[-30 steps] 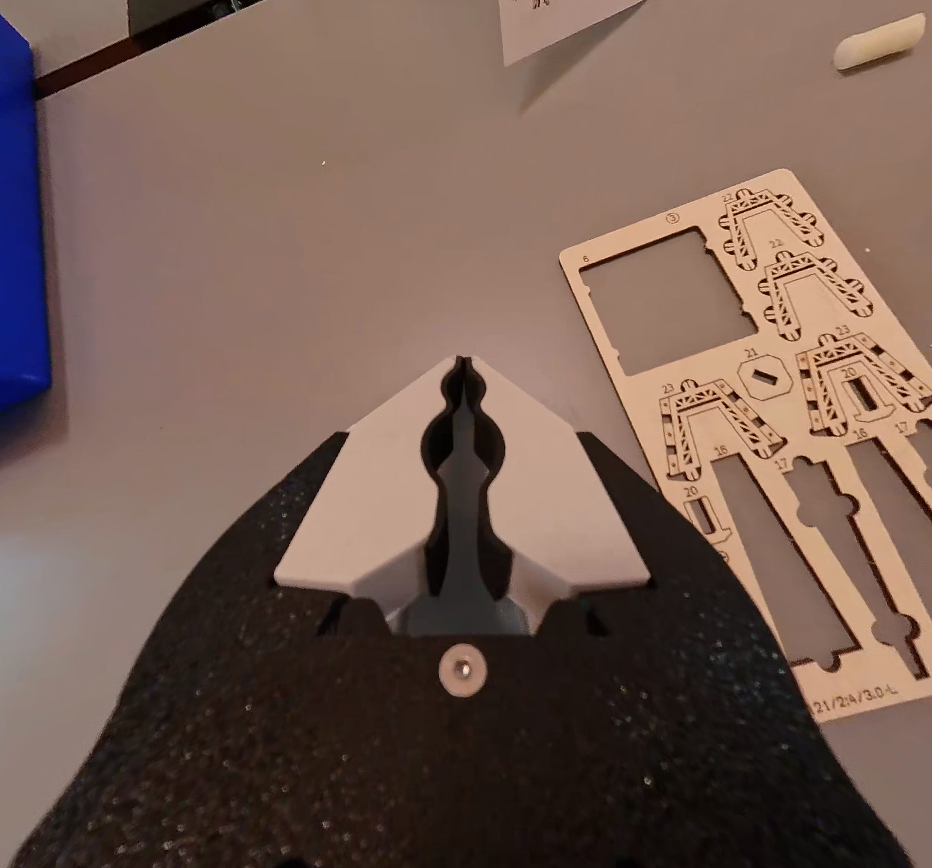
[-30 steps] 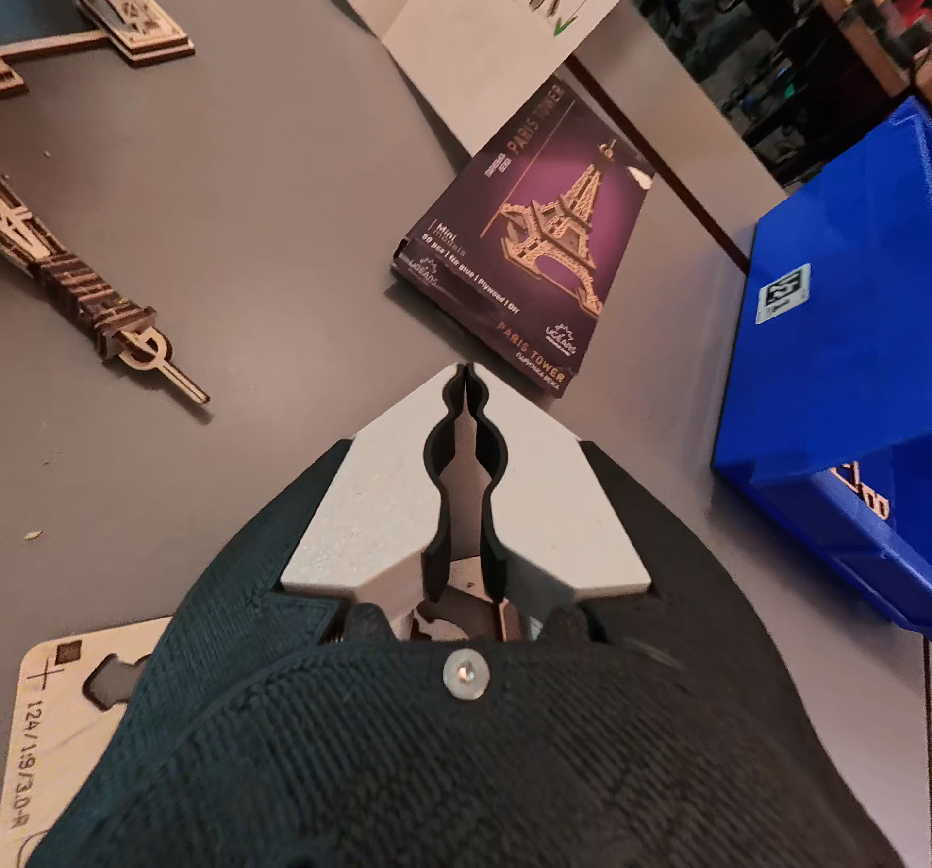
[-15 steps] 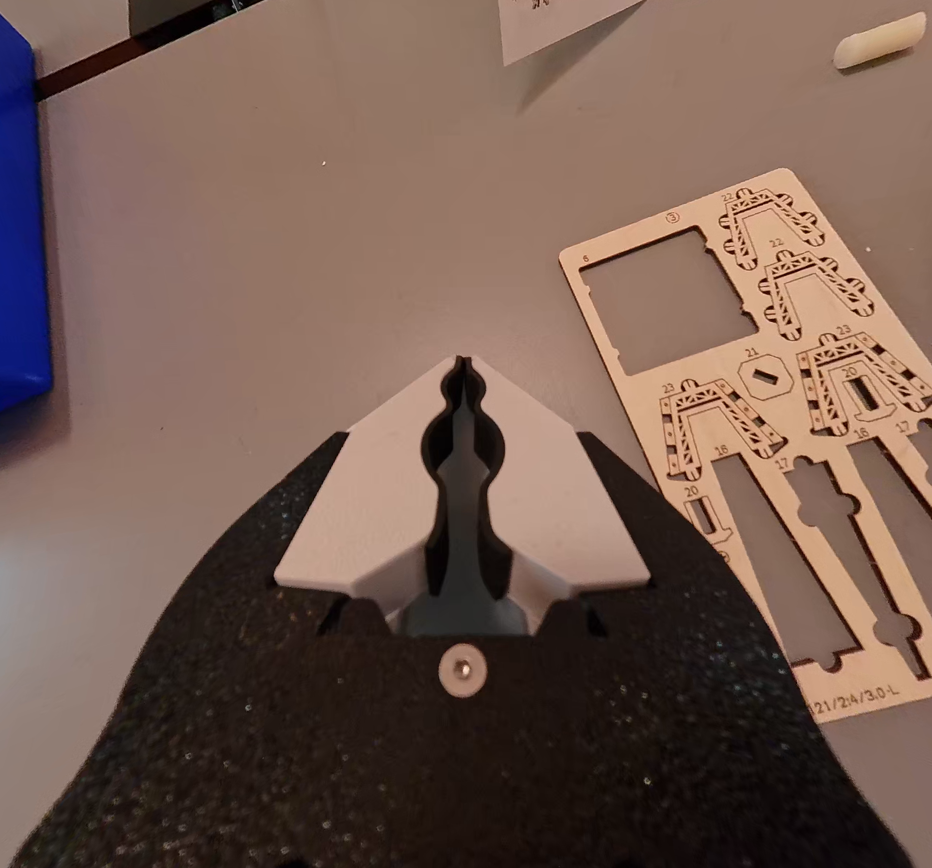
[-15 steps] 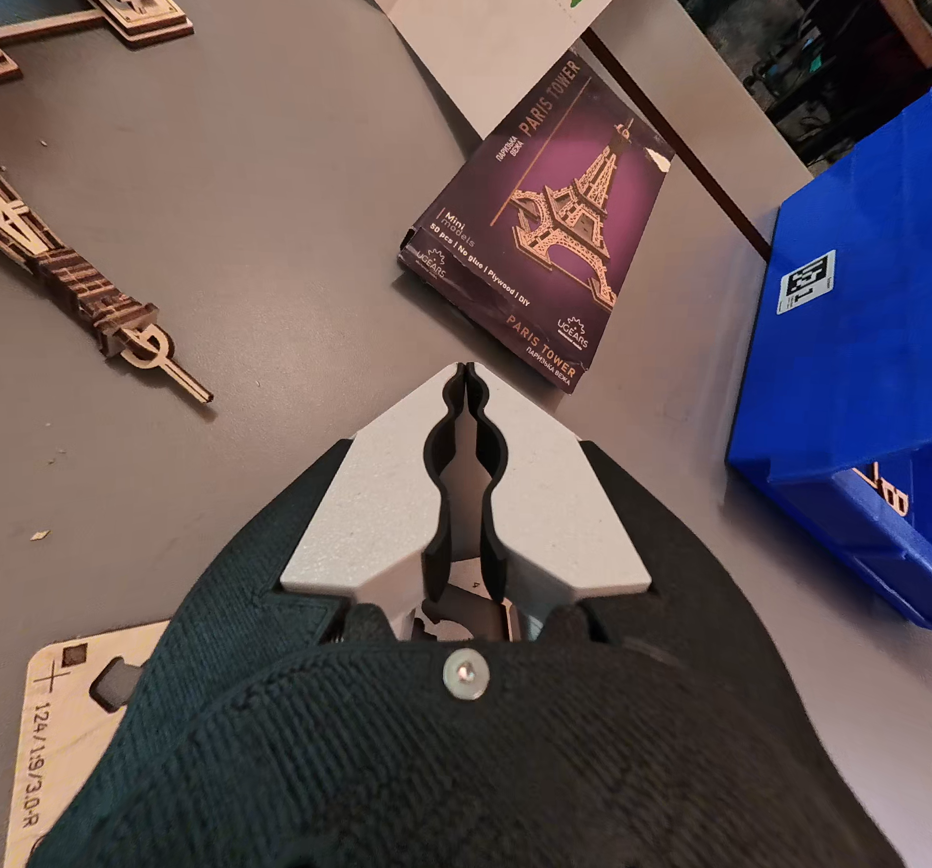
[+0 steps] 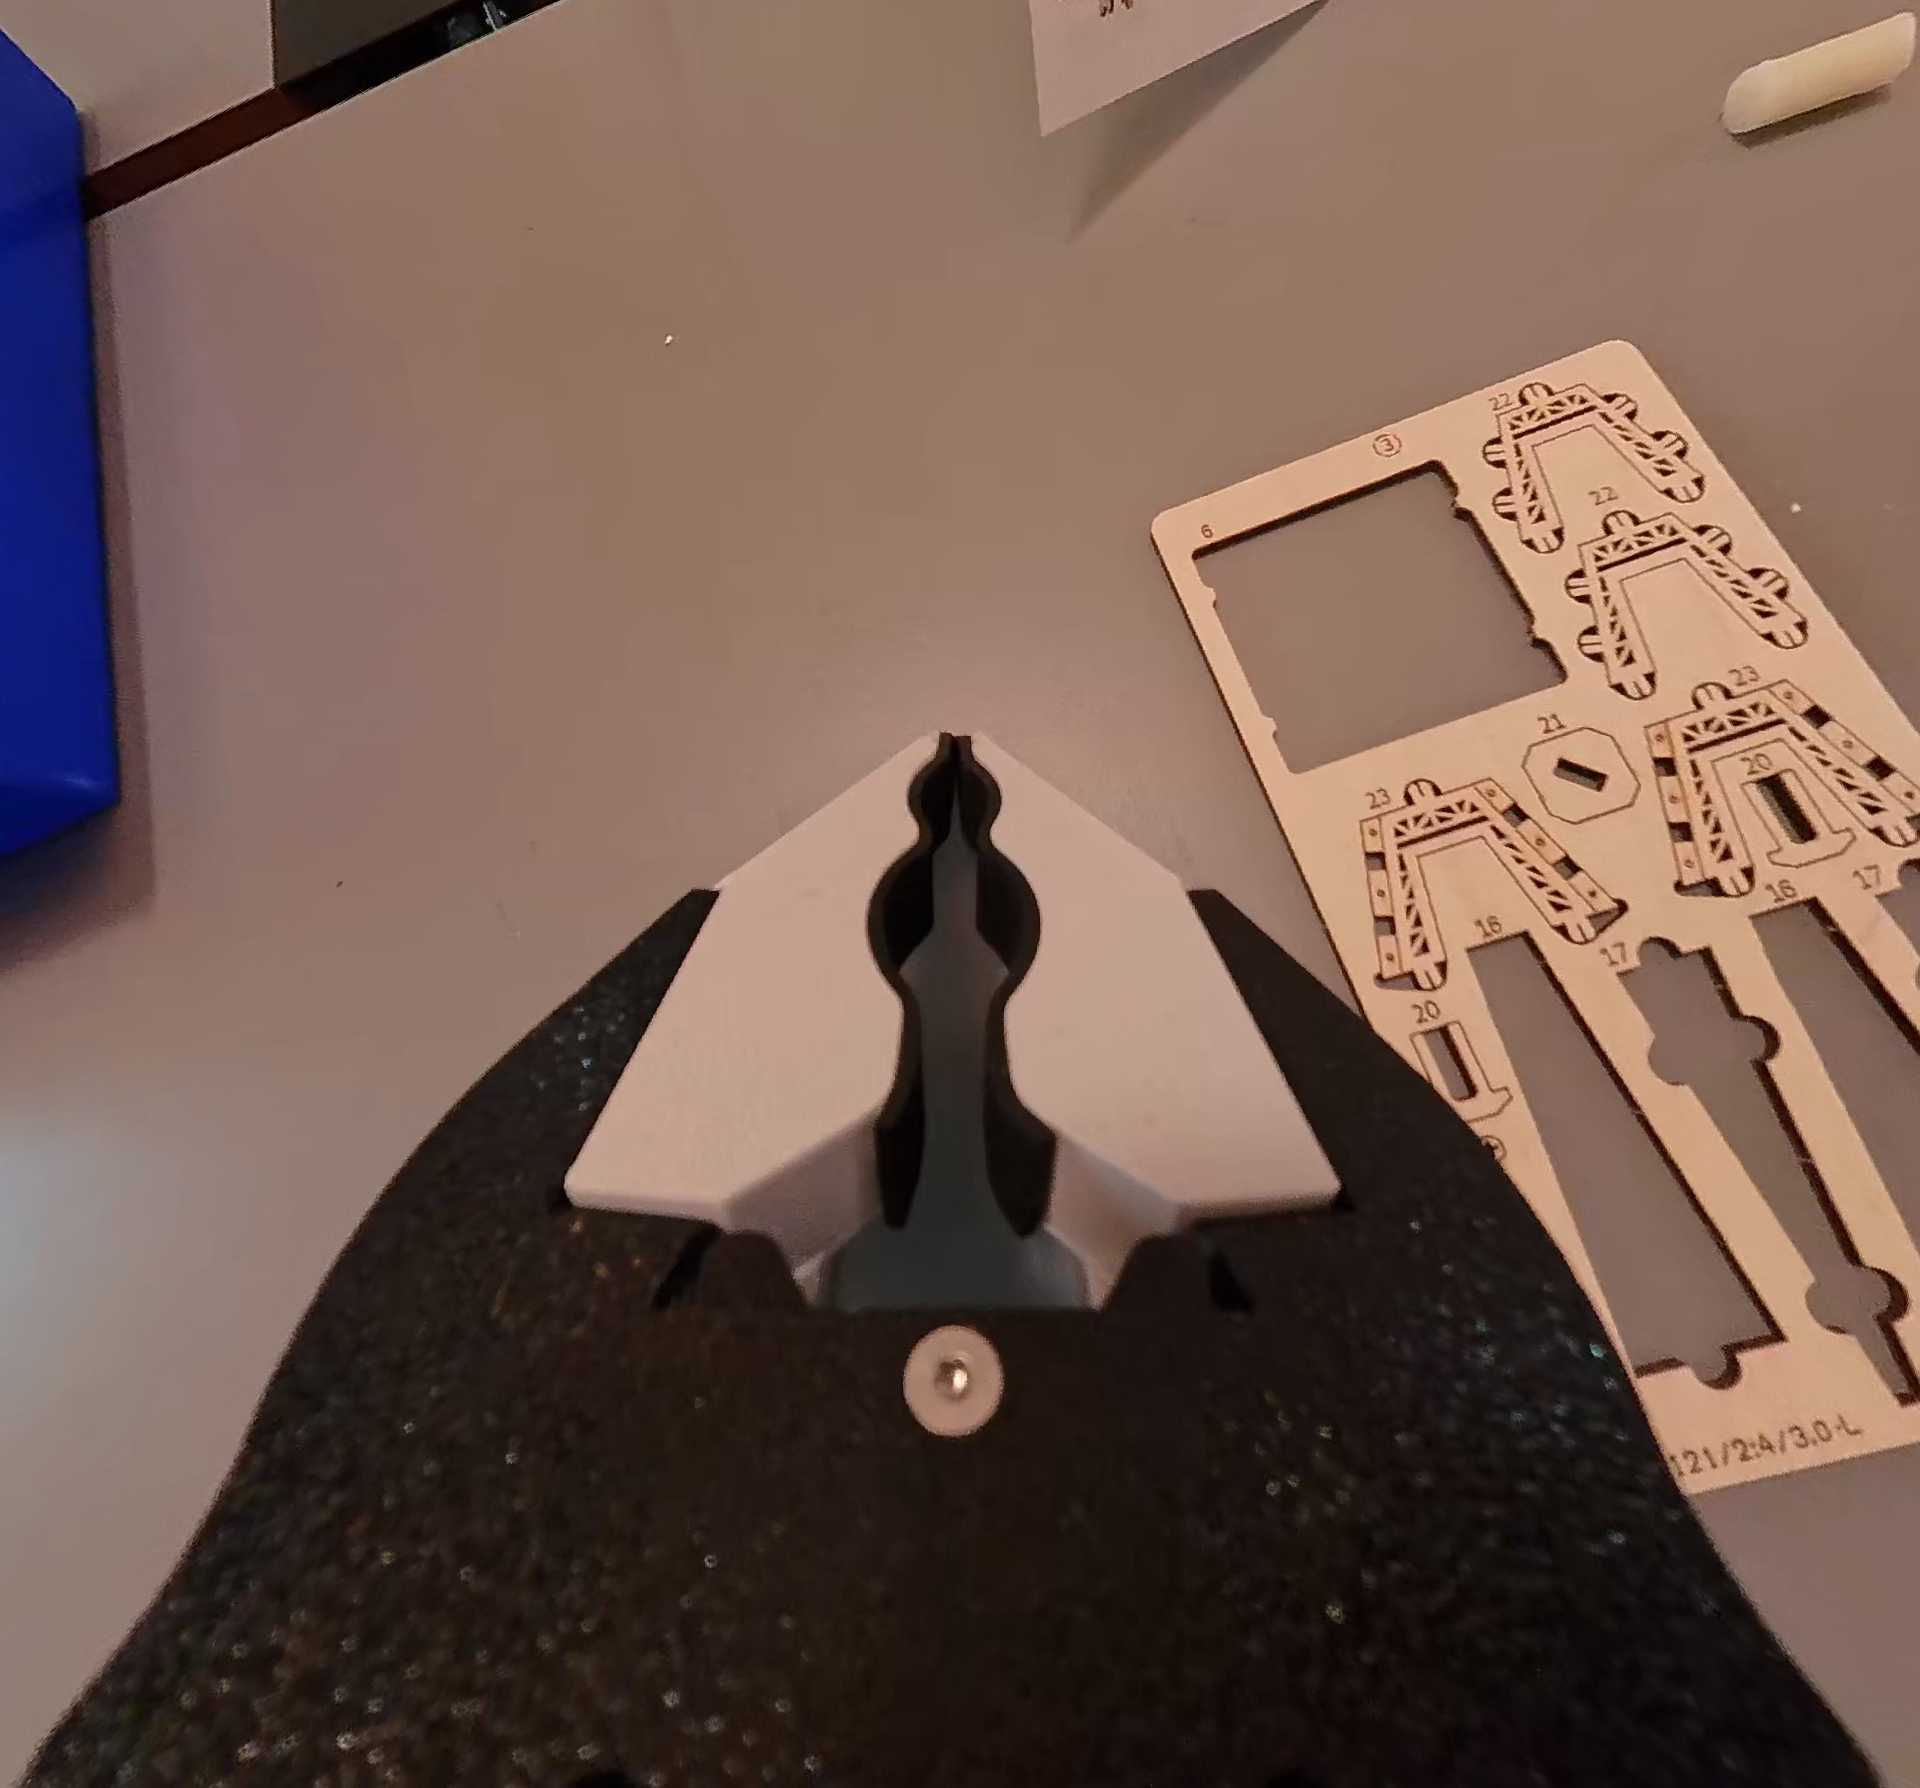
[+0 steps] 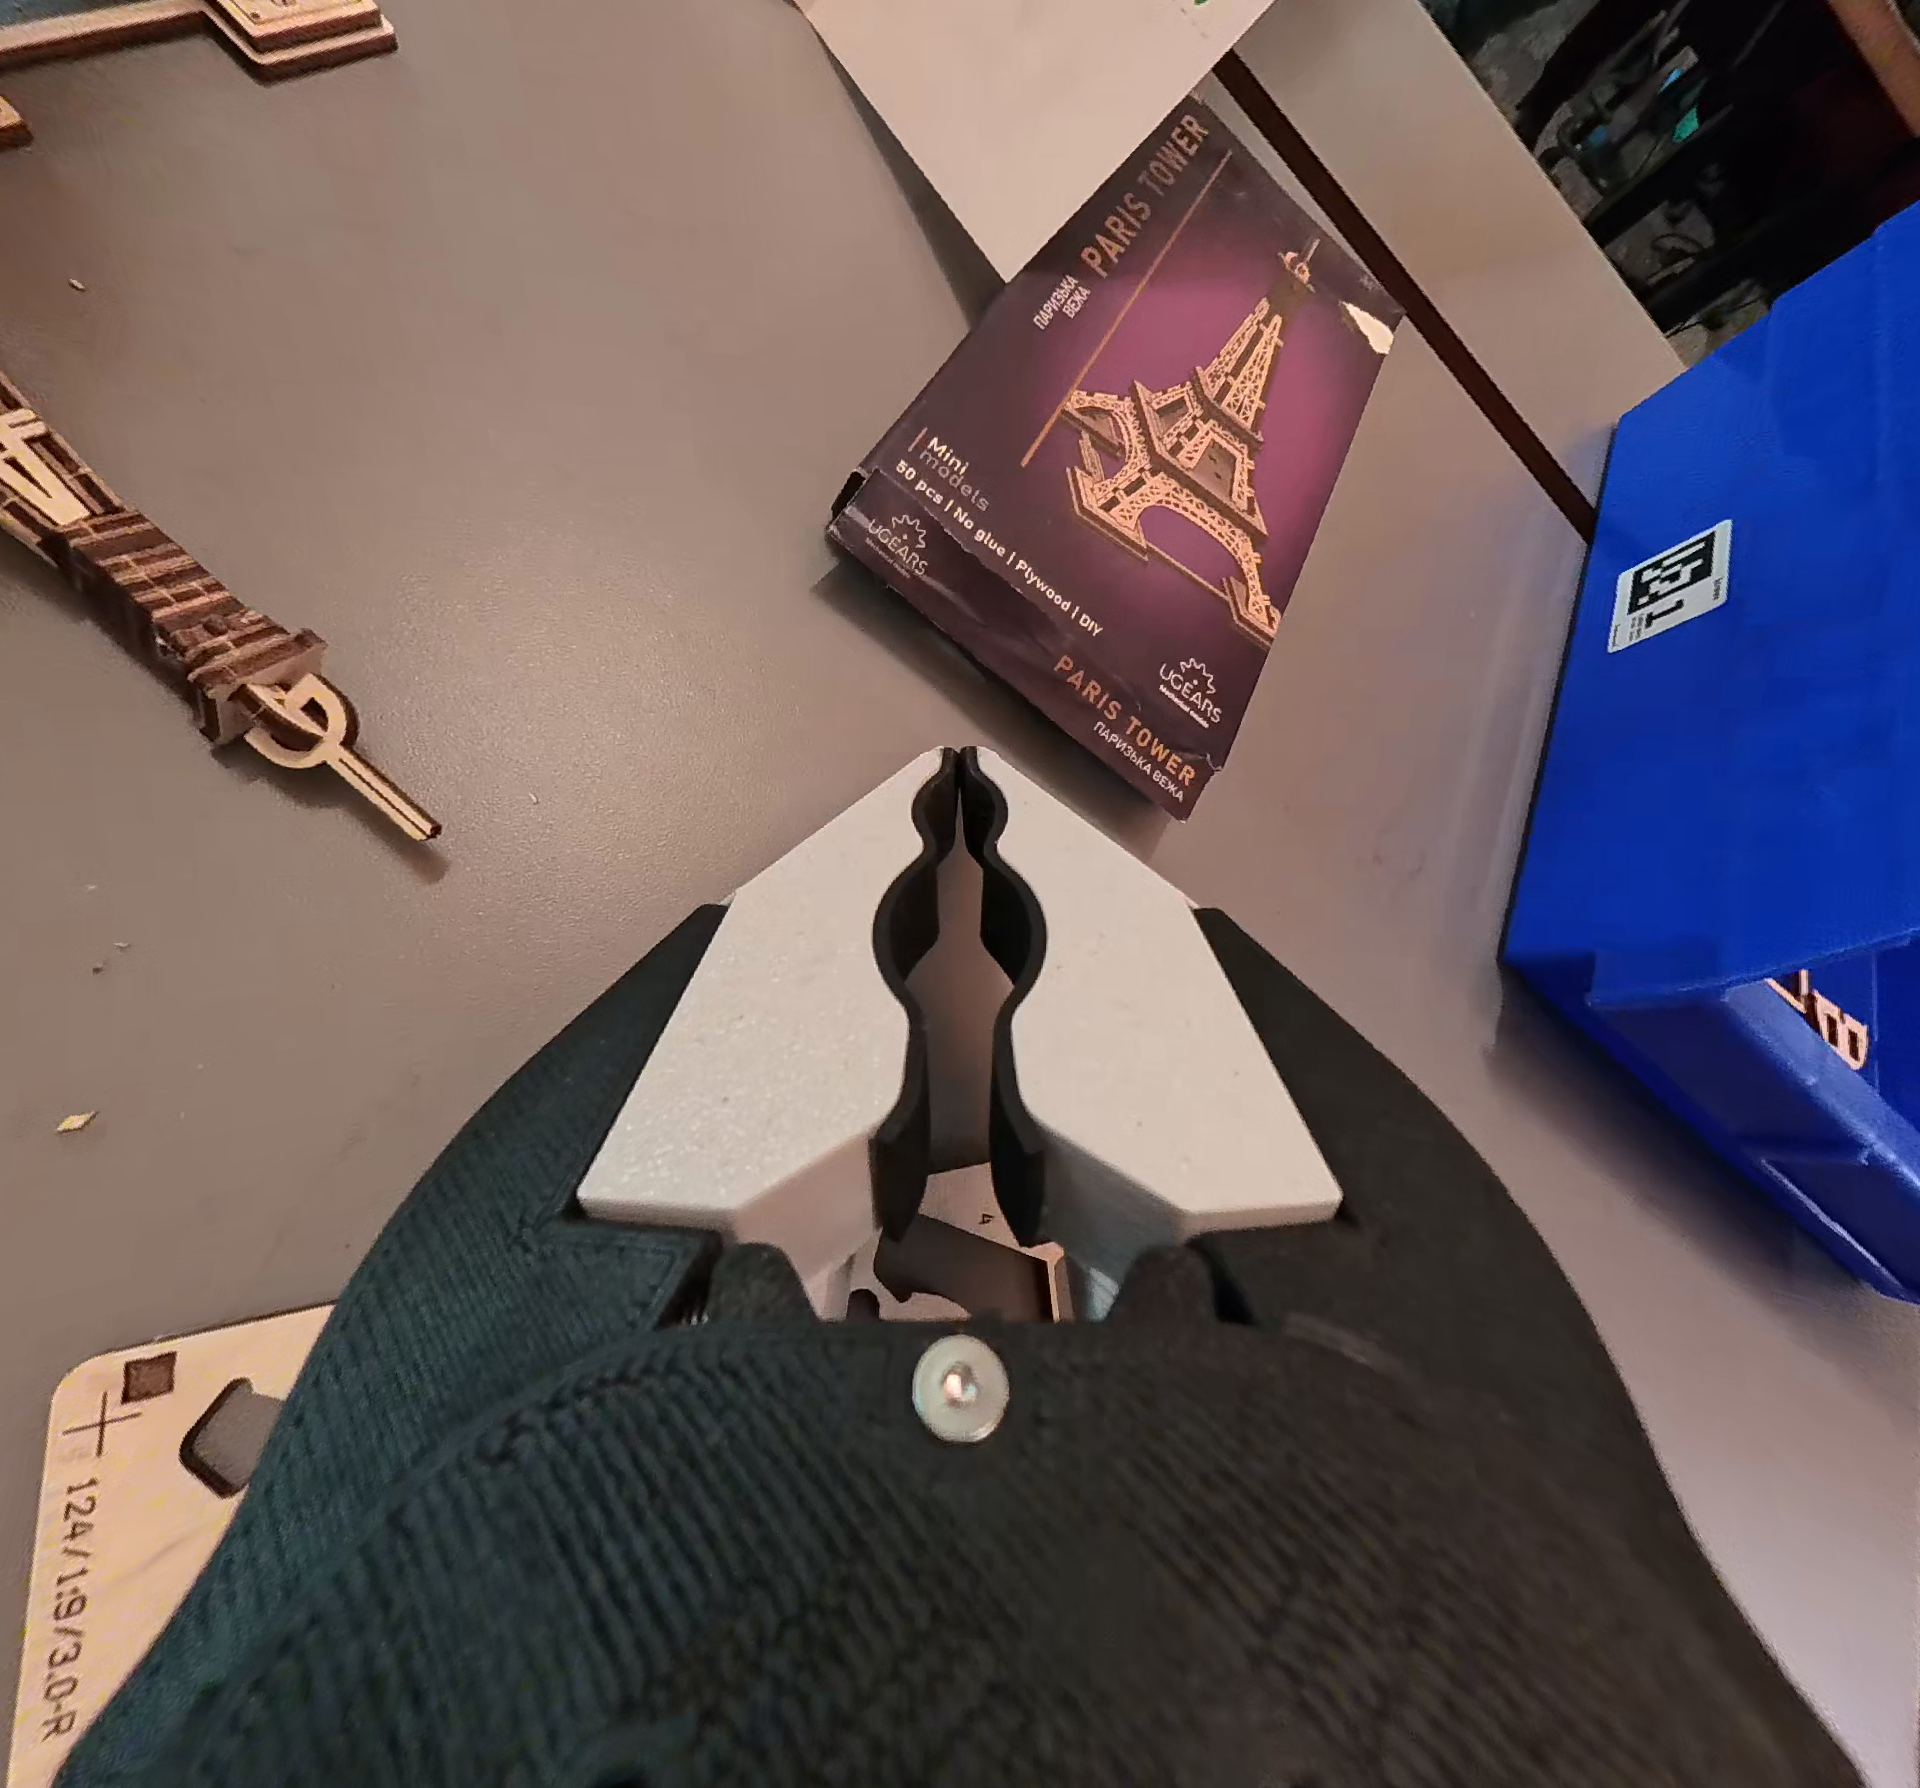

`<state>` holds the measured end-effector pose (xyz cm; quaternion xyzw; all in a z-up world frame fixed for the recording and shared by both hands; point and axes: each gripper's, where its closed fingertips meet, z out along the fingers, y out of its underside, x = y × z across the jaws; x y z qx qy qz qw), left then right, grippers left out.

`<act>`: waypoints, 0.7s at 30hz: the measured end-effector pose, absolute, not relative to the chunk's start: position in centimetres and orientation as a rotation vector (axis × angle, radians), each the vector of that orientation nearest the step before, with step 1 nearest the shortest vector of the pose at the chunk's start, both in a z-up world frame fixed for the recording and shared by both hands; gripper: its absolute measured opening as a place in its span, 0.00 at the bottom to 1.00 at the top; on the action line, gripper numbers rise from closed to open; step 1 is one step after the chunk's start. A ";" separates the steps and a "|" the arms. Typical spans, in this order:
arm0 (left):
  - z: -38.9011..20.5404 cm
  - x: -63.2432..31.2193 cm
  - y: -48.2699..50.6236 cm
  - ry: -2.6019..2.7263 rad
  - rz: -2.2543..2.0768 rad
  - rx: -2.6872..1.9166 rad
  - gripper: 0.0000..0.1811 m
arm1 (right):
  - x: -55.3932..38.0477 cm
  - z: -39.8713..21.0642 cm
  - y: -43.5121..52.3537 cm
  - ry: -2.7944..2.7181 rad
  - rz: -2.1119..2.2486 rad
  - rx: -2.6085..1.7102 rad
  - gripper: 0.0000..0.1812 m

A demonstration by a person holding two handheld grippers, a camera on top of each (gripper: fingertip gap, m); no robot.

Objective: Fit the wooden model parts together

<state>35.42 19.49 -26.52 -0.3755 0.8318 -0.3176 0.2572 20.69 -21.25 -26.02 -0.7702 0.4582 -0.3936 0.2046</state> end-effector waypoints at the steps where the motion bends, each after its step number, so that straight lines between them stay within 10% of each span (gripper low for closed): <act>1: -26.5 35.4 19.5 2.256 -0.860 -1.017 0.00 | 20.7 -26.0 -21.3 1.279 -1.094 -2.147 0.00; 21: -18.3 21.4 -1.1 2.665 -1.109 0.091 0.17 | 20.6 -26.2 -21.1 1.275 -1.040 -2.155 0.00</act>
